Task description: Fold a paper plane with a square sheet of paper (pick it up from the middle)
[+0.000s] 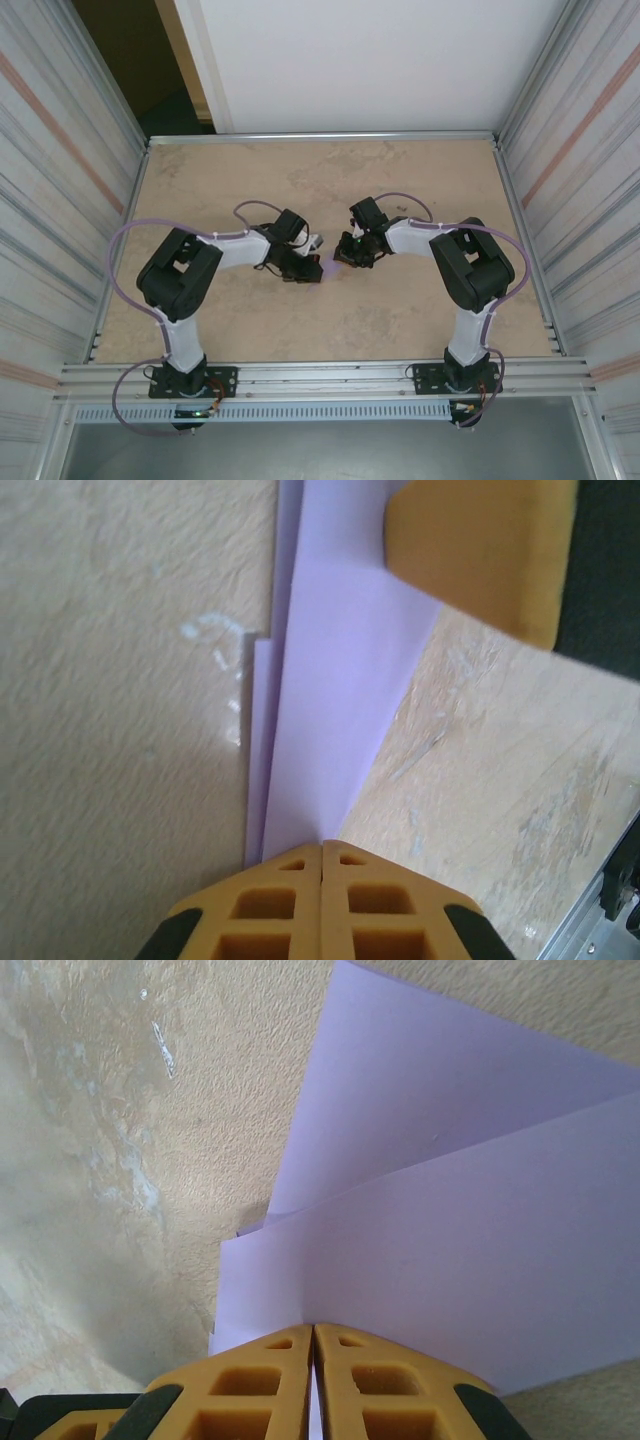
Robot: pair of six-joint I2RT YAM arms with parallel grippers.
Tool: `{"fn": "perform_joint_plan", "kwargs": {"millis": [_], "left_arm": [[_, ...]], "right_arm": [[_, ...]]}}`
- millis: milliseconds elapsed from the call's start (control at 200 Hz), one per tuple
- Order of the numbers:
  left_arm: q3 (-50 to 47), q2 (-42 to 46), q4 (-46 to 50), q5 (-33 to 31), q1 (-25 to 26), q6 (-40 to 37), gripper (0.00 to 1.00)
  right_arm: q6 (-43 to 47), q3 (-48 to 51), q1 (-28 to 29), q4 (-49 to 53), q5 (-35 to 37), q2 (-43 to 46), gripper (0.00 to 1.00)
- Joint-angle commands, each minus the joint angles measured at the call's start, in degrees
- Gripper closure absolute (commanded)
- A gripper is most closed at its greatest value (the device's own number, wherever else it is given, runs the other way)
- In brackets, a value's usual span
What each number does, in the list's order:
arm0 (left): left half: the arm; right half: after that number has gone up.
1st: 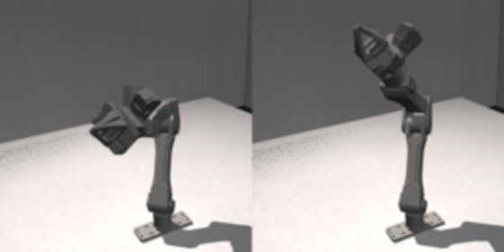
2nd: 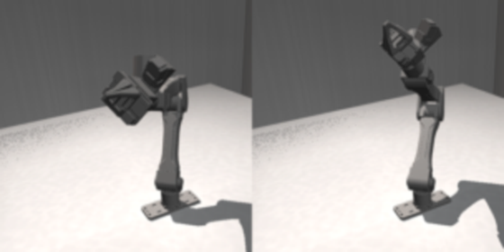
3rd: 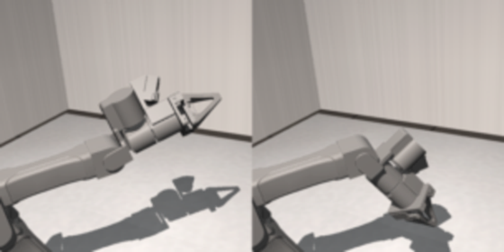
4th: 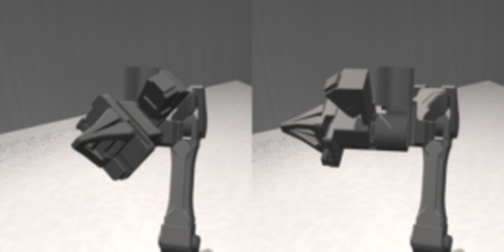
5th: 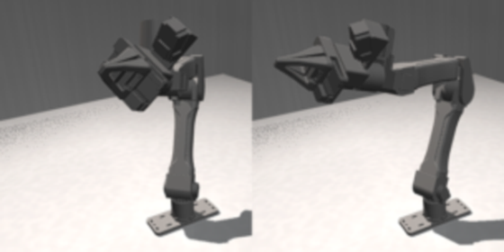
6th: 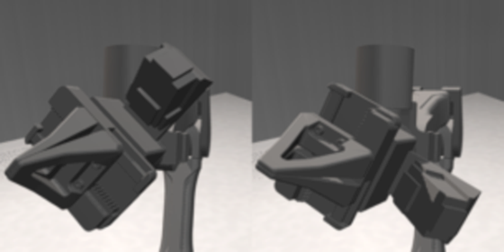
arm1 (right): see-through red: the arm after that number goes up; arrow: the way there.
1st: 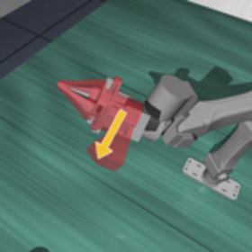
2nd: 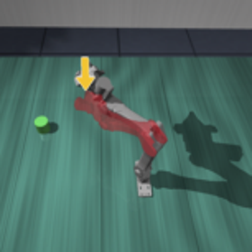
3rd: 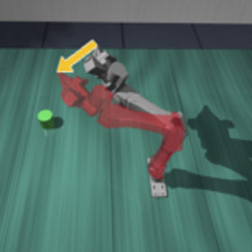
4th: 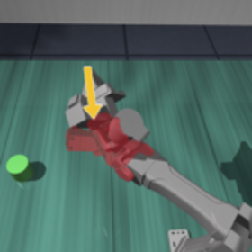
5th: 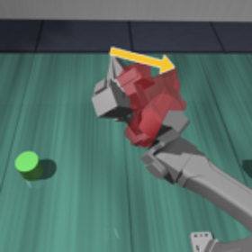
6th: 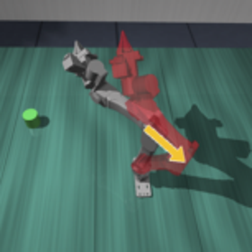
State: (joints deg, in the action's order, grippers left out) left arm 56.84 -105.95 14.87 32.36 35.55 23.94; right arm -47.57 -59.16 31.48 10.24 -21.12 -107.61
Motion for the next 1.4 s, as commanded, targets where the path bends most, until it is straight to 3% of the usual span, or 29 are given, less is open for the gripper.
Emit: {"fn": "perform_joint_plan", "kwargs": {"millis": [0,271,436,676,1052,1398], "left_arm": [[-5.0,1.2,9.2,-2.2,-0.2,-1.2,0.96],[-12.3,6.8,11.3,-4.4,-0.3,-0.3,0.96],[-12.0,13.1,14.1,-6.2,-0.5,-0.2,0.96],[-13.0,22.9,1.5,-2.2,-0.6,6.1,0.95],[-5.3,7.7,-7.3,0.6,0.2,11.0,0.99],[-7.4,2.9,-3.6,-3.8,0.3,10.2,1.00]], "right_arm": [[-0.2,2.4,-0.3,7.4,7.4,-5.1,0.89],[-0.1,2.3,-0.2,7.7,7.4,-5.0,0.89],[0.2,2.1,0.4,8.0,6.9,-4.4,0.89],[-0.7,3.0,3.9,7.0,5.0,-0.7,0.89],[-0.4,3.0,4.2,3.6,2.3,1.9,0.89],[3.7,5.3,3.3,-1.6,3.3,8.2,0.89]]}}
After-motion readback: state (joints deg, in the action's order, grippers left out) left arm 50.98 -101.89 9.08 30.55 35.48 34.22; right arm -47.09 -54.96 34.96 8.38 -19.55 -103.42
